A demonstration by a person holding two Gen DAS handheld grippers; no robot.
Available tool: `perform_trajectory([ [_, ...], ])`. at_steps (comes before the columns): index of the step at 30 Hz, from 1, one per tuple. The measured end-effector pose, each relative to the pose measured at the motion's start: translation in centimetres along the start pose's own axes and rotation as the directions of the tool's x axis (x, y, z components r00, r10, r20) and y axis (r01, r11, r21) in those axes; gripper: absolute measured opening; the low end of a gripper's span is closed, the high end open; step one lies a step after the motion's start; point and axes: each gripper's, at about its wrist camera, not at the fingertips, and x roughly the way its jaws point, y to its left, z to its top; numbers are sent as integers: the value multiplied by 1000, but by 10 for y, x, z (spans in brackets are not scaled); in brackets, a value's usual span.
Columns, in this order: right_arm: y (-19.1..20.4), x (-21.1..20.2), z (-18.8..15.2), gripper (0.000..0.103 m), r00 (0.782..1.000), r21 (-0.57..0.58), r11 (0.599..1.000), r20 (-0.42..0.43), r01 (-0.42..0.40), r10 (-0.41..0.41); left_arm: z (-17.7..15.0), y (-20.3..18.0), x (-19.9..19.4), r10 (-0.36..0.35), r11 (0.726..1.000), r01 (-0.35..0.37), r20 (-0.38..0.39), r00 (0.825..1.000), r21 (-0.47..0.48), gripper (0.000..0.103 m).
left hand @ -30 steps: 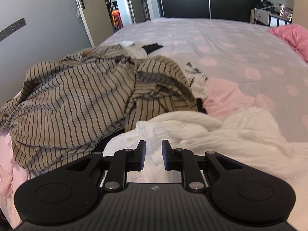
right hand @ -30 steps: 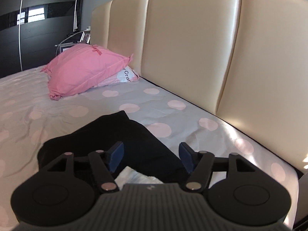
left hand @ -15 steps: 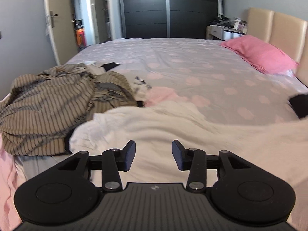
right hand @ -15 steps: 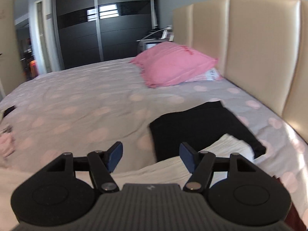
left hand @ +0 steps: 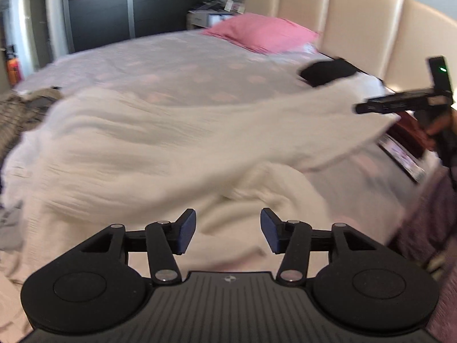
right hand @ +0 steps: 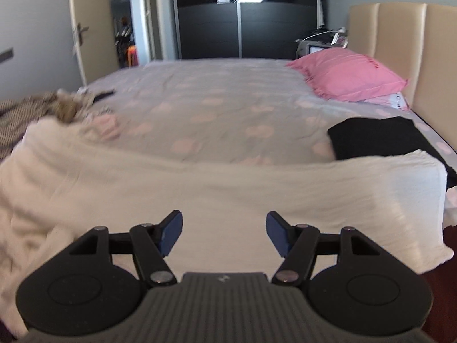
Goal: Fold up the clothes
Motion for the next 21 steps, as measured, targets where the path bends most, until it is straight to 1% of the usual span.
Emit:
perform_trajectory([
  [3,29,-7,-16,68,996,-77,993,-44,-85,82,-11,-18,7,-49,997,51,-48,998,50,48],
  [6,58,-13,-28,68,985,-143,977,-88,-159,147,-21,-30,17,-65,996,72,-111,992,61,48],
  [9,84,-17,-44,68,964,-166,957,-163,-238,211,-30,-38,29,-57,993,75,-181,982,91,47],
  [11,99,-17,-57,68,942,-171,943,-228,-286,245,-35,-42,36,-47,990,75,-219,975,122,46],
  [12,106,-17,-62,68,934,-179,937,-254,-301,252,-37,-44,39,-47,988,79,-232,972,133,41],
  [13,113,-18,-67,68,928,-196,930,-274,-311,253,-39,-46,42,-47,986,84,-244,969,144,39],
  [15,126,-22,-74,68,926,-246,915,-287,-320,247,-42,-50,46,-45,982,92,-270,962,167,28],
  [16,133,-22,-76,68,925,-275,905,-290,-325,245,-43,-52,49,-39,979,93,-282,959,182,24],
  [17,137,-23,-77,68,924,-295,896,-292,-333,247,-45,-55,53,-33,975,94,-291,956,199,14],
  [18,140,-24,-77,68,922,-309,888,-294,-341,252,-45,-56,55,-28,973,94,-296,955,212,8],
  [20,145,-26,-77,68,918,-336,872,-298,-357,261,-46,-58,58,-18,970,90,-301,953,228,3],
  [21,147,-26,-77,68,917,-346,866,-301,-362,263,-45,-58,58,-18,970,90,-301,954,228,3],
])
